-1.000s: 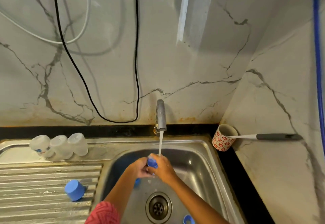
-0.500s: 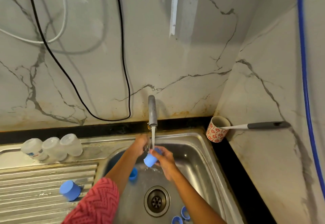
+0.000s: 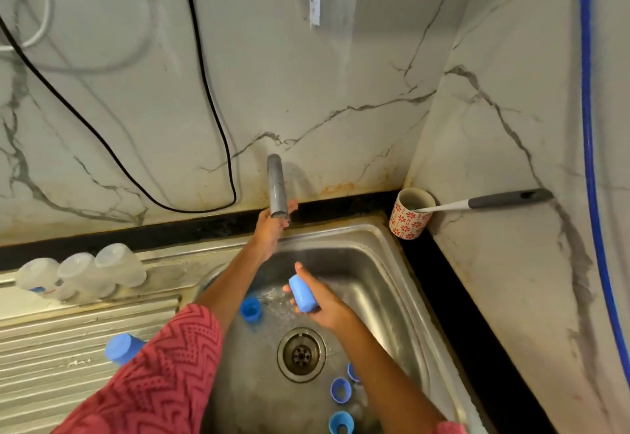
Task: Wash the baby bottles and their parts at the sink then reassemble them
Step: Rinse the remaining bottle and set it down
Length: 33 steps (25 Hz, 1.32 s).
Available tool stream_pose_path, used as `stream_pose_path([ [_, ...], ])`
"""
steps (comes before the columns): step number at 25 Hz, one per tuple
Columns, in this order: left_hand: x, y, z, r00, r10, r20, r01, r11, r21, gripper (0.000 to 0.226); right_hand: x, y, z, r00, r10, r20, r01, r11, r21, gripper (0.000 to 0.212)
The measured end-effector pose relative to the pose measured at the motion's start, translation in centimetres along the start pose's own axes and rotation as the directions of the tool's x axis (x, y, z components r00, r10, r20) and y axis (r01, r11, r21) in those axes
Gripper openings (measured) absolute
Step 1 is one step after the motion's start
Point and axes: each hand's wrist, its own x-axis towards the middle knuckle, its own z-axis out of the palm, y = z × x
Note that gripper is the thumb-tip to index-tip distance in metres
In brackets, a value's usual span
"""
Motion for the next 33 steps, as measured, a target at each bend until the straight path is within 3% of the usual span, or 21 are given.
stream_pose_path([
  [2, -1.7, -1.5, -0.5, 0.999, -0.047, 0.015, 0.048, 0.998, -0.037, 0.051, -1.7, 1.4, -1.4, 0.997, -0.034, -0.07, 0.022, 0.986, -0.164, 0.031],
  [4, -5.2, -5.5, -0.7, 0.984, -0.172, -0.039, 0.176, 0.973, 0.15, 0.04, -3.5, 3.2, -2.5, 0.985, -0.048, -0.166, -0.04, 0.874, -0.485, 0.03],
  [5, -7.4, -8.2, -1.0, 0.972, -0.224, -0.071, 0.234, 0.93, 0.282, 0.034, -4.1, 4.2, -3.1, 0.978, -0.061, -0.197, -0.1, 0.699, -0.709, 0.033],
  [6, -9.8, -10.8, -1.4, 0.961, -0.27, -0.068, 0.273, 0.868, 0.414, 0.032, -4.8, 5.1, -3.4, 0.978, -0.087, -0.192, -0.133, 0.449, -0.883, 0.037],
  [7, -12.4, -12.5, -1.8, 0.951, -0.308, -0.026, 0.273, 0.799, 0.535, 0.032, -5.3, 5.7, -3.3, 0.978, -0.117, -0.175, -0.144, 0.234, -0.962, 0.042],
  [8, -14.4, -13.8, -2.1, 0.946, -0.324, 0.019, 0.242, 0.742, 0.625, 0.028, -5.8, 6.0, -2.9, 0.978, -0.133, -0.161, -0.148, 0.1, -0.984, 0.046],
  [10, -17.5, -14.8, -2.0, 0.951, -0.308, 0.041, 0.197, 0.701, 0.686, 0.019, -7.0, 5.9, -1.1, 0.982, -0.17, -0.076, -0.078, -0.008, -0.997, 0.051],
  [13, -19.6, -13.8, -1.2, 0.969, -0.24, 0.055, 0.124, 0.668, 0.733, 0.021, -9.6, 5.3, 1.8, 0.926, -0.363, 0.102, 0.091, -0.047, -0.995, 0.058],
  [15, -20.6, -12.9, -1.4, 0.987, -0.152, 0.041, 0.071, 0.661, 0.747, 0.038, -11.3, 6.0, 2.4, 0.854, -0.471, 0.219, 0.22, -0.055, -0.974, 0.054],
  [18, -22.6, -13.0, -2.9, 0.996, -0.087, 0.003, 0.049, 0.591, 0.805, 0.049, -11.7, 8.1, 1.4, 0.919, -0.325, 0.224, 0.176, -0.171, -0.969, 0.063],
  [20, -24.0, -13.7, -3.6, 0.995, -0.096, -0.005, 0.057, 0.553, 0.831, 0.052, -11.7, 8.6, 0.8, 0.929, -0.319, 0.186, 0.111, -0.239, -0.965, 0.068],
  [27, -27.6, -12.6, -6.9, 0.997, -0.029, -0.065, 0.07, 0.565, 0.822, 0.048, -13.7, 7.2, 2.7, 0.851, -0.419, 0.315, 0.246, -0.212, -0.946, 0.048],
  [30, -28.6, -12.1, -7.7, 0.995, 0.022, -0.097, 0.064, 0.602, 0.796, 0.043, -13.9, 7.8, 3.7, 0.861, -0.405, 0.307, 0.252, -0.184, -0.95, 0.04],
  [33, -29.6, -12.4, -9.1, 0.992, 0.063, -0.112, 0.049, 0.624, 0.78, 0.039, -13.6, 8.7, 4.7, 0.915, -0.292, 0.278, 0.225, -0.2, -0.954, 0.04],
])
